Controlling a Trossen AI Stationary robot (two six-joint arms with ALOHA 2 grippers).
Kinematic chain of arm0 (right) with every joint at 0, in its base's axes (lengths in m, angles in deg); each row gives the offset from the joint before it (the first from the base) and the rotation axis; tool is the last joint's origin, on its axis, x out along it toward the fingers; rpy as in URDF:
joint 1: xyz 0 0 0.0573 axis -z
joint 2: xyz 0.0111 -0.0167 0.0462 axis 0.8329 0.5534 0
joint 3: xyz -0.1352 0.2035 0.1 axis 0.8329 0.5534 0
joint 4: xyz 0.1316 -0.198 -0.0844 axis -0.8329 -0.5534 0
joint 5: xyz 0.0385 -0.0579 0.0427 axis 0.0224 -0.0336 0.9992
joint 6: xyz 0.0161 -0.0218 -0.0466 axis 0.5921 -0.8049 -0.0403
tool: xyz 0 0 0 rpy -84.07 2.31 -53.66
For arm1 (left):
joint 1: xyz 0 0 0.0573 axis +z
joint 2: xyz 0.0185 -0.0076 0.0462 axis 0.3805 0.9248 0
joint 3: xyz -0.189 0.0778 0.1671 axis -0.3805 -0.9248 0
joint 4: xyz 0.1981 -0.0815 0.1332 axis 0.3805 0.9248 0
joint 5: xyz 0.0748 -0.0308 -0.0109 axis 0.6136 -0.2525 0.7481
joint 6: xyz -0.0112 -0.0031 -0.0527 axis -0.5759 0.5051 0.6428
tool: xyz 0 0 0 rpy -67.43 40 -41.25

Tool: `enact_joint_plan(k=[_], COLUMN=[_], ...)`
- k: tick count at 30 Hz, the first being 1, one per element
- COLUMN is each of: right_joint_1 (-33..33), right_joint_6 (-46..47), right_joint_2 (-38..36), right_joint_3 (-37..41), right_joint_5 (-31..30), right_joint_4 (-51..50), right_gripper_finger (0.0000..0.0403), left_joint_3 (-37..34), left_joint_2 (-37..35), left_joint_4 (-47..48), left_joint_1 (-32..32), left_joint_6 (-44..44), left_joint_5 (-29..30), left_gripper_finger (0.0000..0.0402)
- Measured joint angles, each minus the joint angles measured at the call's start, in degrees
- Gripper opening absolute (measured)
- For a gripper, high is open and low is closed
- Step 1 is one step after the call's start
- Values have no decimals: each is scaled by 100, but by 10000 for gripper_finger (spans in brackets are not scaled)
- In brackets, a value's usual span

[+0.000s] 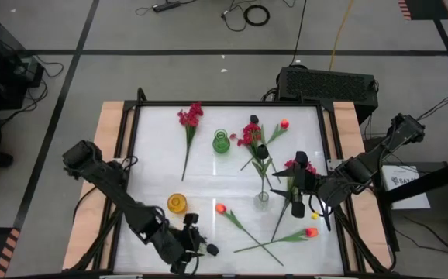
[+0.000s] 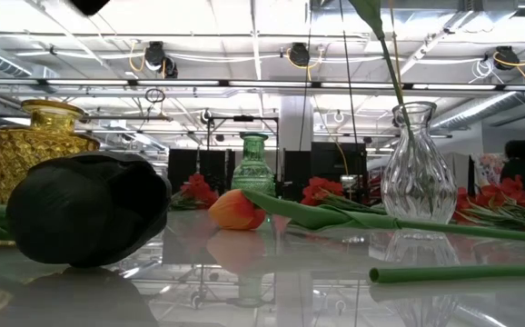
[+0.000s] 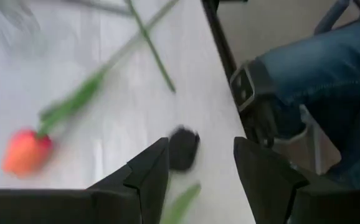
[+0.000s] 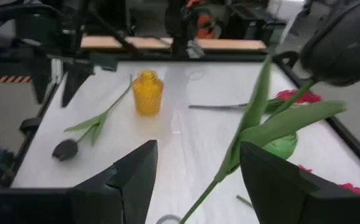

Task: Sort flowers into vase by color
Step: Put bottom black flower into the transparent vase

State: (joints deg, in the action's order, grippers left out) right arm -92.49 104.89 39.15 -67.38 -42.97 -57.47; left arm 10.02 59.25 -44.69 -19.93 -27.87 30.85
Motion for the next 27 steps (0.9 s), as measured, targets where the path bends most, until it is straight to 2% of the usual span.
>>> enact_joint_plan(k=[8, 14, 18, 23, 27], right_joint_1=[-2, -1, -2, -2, -8], right_joint_6=[-2, 140, 483, 632, 695], right_joint_2=[0, 0, 0, 0, 0], right_joint_3=[0, 1, 1, 2, 2], right_joint_5=[168, 311, 383, 734, 762], right_joint_4=[-376, -759, -967, -1051, -1053], right_gripper_finger=[219, 219, 219, 219, 219], left_joint_3=[0, 0, 0, 0, 0], left_joint_2=[108, 106, 174, 387, 589], left_joint_4=[874, 898, 934, 979, 1036], left_joint_1=[-64, -60, -15, -38, -52], left_joint_6=[881, 1048, 1423, 1438, 1403], left_joint_5=[140, 160, 109, 57, -128], left_gripper_finger=[180, 183, 203, 237, 255])
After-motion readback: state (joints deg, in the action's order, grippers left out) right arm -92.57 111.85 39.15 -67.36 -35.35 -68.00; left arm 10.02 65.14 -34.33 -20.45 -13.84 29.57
